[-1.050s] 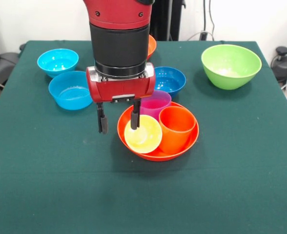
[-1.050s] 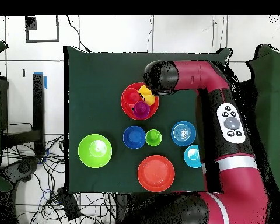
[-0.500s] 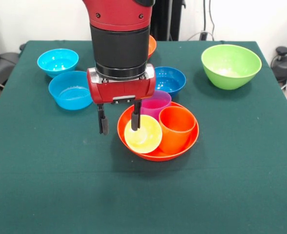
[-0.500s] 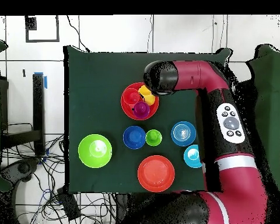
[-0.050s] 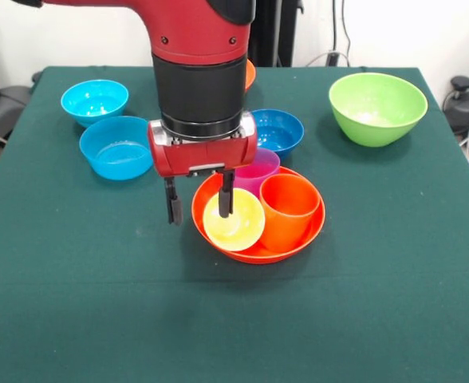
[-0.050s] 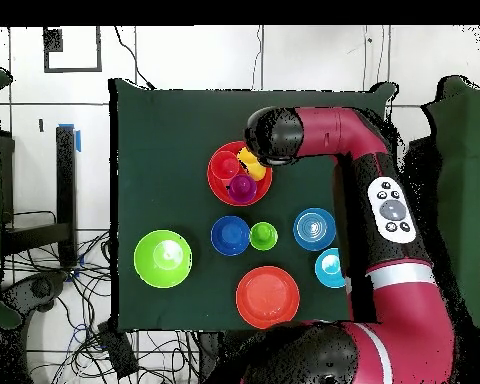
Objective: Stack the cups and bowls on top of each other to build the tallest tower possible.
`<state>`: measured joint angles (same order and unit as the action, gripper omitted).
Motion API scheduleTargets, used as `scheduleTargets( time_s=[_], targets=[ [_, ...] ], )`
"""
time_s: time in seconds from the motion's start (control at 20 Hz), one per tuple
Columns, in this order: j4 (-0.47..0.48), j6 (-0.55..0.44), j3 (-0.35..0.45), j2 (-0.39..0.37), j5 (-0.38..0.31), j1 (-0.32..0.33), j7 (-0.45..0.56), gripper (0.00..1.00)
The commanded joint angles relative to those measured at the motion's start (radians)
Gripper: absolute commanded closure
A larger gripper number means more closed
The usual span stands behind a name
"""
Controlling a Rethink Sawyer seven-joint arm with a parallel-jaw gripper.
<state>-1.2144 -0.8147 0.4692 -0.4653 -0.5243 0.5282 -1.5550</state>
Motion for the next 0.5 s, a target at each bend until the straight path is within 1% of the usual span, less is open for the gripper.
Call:
scheduleTargets(
  time_s=[0.05,0.15,0.3,0.45,0.5],
  targets=[
    [0.000,-0.075,0.007,0.023,-0.048,-0.035,0.146,0.00],
    [0.004,-0.094,0.000,0.019,-0.048,-0.042,0.143,0.00],
    [0.020,-0.148,-0.012,0.016,-0.045,-0.055,0.142,0.00],
    [0.049,-0.229,-0.029,0.016,-0.044,-0.074,0.144,0.00],
    [0.064,-0.271,-0.035,0.018,-0.045,-0.082,0.147,0.00]
  ],
)
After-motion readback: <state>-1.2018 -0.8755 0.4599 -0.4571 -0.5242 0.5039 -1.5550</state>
